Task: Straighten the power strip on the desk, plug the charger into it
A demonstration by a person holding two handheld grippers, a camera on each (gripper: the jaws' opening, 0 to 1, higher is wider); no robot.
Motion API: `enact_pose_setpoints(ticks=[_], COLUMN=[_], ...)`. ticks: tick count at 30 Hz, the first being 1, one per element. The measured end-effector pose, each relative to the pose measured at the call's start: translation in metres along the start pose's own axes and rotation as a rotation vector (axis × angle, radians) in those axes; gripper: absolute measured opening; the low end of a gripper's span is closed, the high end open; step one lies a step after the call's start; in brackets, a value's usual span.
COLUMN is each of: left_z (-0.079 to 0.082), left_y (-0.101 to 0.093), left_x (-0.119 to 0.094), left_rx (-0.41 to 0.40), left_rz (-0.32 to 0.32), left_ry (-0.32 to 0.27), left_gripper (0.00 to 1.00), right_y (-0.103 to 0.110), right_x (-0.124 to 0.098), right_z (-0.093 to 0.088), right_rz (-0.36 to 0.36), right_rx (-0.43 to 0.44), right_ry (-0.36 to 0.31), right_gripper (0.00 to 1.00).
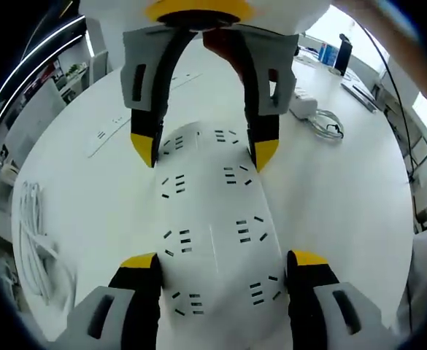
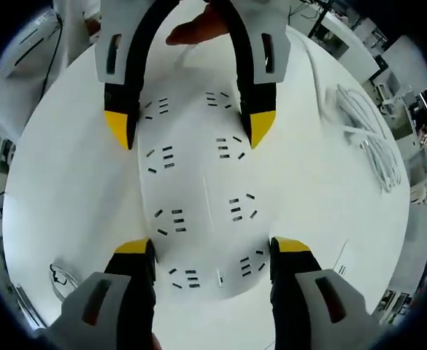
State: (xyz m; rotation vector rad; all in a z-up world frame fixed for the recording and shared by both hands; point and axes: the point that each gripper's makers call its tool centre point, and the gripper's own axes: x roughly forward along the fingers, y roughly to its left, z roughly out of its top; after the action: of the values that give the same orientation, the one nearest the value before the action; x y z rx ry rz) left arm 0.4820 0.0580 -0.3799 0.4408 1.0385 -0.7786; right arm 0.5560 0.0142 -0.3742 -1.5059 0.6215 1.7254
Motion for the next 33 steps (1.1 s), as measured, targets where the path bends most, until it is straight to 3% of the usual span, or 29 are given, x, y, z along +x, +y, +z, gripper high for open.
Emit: enact_pose_setpoints(ticks=[21, 23, 27, 30, 31, 32, 33], left_z=[0.004, 0.005, 0.005, 0.005, 0.004, 0.004, 0.004], left_y=[-0.009, -0.009, -0.009, -0.009, -0.009, -0.009, -0.009], left_x=[0.001, 0.001, 0.001, 0.001, 0.001, 0.001, 0.001], left_rx=[0.115, 0.117, 0.116, 0.118, 0.118, 0.119, 0.121], left_rz=[-0.061, -0.061, -0.062, -0.064, -0.065, -0.067, -0.068], left_ry=[-0.036, -0.036, -0.037, -0.04, -0.041, -0.044, -0.045], left_gripper=[0.71, 0.71, 0.71, 0.71, 0.71, 0.71, 0.71], right_y=[0.022, 0.022, 0.023, 0.019, 0.02, 0.028, 0.023], right_x=[-0.005, -0.005, -0.003, -0.001, -0.001, 0.0, -0.001], right_z=[-0.006, -0.006, -0.01, -0.006, -0.007, -0.006, -0.006], right_rz=[-0.035, -0.032, 0.01, 0.017, 0.019, 0.064, 0.038], right_rx=[0.148, 0.143, 0.067, 0.036, 0.044, 0.058, 0.054], right_ry=[-0.001, 0.009, 0.091, 0.089, 0.092, 0.083, 0.081], right_gripper=[0.62, 0.62, 0.62, 0.67, 0.65, 0.63, 0.62])
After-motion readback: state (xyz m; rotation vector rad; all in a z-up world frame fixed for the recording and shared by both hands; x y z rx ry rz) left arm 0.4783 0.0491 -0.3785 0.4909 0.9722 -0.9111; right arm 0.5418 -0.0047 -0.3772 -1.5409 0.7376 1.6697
